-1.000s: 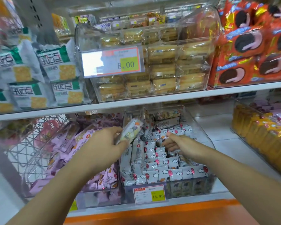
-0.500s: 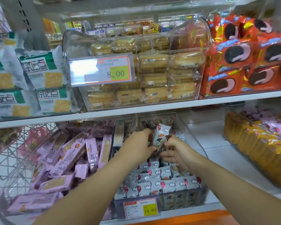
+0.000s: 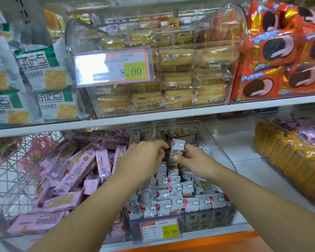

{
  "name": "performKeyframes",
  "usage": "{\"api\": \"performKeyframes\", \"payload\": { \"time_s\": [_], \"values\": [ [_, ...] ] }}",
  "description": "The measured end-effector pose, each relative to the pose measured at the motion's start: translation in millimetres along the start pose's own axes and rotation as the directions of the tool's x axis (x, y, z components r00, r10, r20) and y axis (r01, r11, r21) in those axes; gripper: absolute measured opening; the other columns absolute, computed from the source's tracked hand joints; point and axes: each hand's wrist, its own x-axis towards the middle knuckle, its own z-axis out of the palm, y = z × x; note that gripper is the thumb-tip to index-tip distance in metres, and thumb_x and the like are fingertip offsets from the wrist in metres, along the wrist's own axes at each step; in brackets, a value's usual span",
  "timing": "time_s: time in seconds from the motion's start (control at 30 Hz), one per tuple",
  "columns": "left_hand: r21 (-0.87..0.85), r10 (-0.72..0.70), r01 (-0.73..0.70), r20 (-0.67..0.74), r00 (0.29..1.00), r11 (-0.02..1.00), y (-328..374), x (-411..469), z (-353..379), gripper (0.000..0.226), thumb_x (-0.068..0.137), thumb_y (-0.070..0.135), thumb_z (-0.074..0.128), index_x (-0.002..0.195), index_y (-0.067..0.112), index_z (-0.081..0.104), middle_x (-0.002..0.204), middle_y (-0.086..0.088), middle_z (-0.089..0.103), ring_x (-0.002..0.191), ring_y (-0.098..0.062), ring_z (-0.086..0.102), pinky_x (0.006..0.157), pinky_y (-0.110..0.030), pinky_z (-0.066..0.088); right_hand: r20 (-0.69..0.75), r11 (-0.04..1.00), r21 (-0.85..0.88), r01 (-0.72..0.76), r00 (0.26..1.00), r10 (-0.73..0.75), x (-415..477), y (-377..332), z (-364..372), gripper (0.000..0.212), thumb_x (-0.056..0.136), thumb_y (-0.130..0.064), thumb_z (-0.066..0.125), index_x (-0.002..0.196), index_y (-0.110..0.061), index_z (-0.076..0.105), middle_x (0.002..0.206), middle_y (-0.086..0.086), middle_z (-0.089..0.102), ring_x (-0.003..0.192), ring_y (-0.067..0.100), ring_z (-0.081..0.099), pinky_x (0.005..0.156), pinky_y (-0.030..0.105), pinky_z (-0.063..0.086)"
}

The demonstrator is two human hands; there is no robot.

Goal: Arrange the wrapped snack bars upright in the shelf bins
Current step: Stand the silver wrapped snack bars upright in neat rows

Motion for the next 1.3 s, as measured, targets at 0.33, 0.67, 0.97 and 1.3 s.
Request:
{"api": "performKeyframes", "payload": {
  "time_s": [0.33,0.67,0.97,1.3],
  "values": [
    [-0.211,-0.056,0.036,-0.087,0.995,0.977,-21,-36,-7,0.027,0.092,0.023,0.056,0.117,0.031,0.062,0.108,0.017,0.064,0.098,-0.001,0.059,0.091,-0.026,0.048,0.119,0.96,-0.086,-0.266,0.954,0.275,15,6,11,0.051,0.091,-0.062,0.037,0.115,-0.02,0.051,0.11,0.005,0.061,0.094,0.019,0.058,0.094,0.037,0.041],
    [-0.201,-0.028,0.01,-0.088,0.996,0.98,-23,-42,-12,0.027,0.093,0.024,0.054,0.117,0.034,0.062,0.112,0.018,0.064,0.103,-0.001,0.057,0.091,-0.022,0.045,0.178,0.968,-0.058,-0.245,0.952,0.251,2,-16,-4,0.031,0.097,-0.045,0.038,0.105,-0.02,0.054,0.098,-0.005,0.055,0.087,0.012,0.056,0.095,0.035,0.044],
    [-0.085,0.105,-0.098,0.087,0.991,0.992,22,-21,-19,0.026,0.095,0.029,0.051,0.12,0.032,0.059,0.117,0.015,0.062,0.102,-0.006,0.059,0.09,-0.031,0.049,-0.336,0.983,-0.091,0.162,0.924,-0.183,-100,-23,-71,0.013,0.092,-0.021,0.056,0.097,-0.03,0.064,0.098,-0.015,0.067,0.092,-0.001,0.061,0.077,0.016,0.044],
    [0.14,0.129,-0.265,0.607,0.784,0.954,51,27,31,0.029,0.098,0.038,0.042,0.114,0.023,0.062,0.112,0.002,0.064,0.097,-0.016,0.057,0.084,-0.03,0.046,-0.291,0.996,-0.068,0.056,0.954,-0.074,-97,38,-74,0.028,0.094,-0.023,0.055,0.121,-0.025,0.061,0.114,-0.013,0.062,0.105,0.003,0.057,0.088,0.016,0.043]
  ]
}}
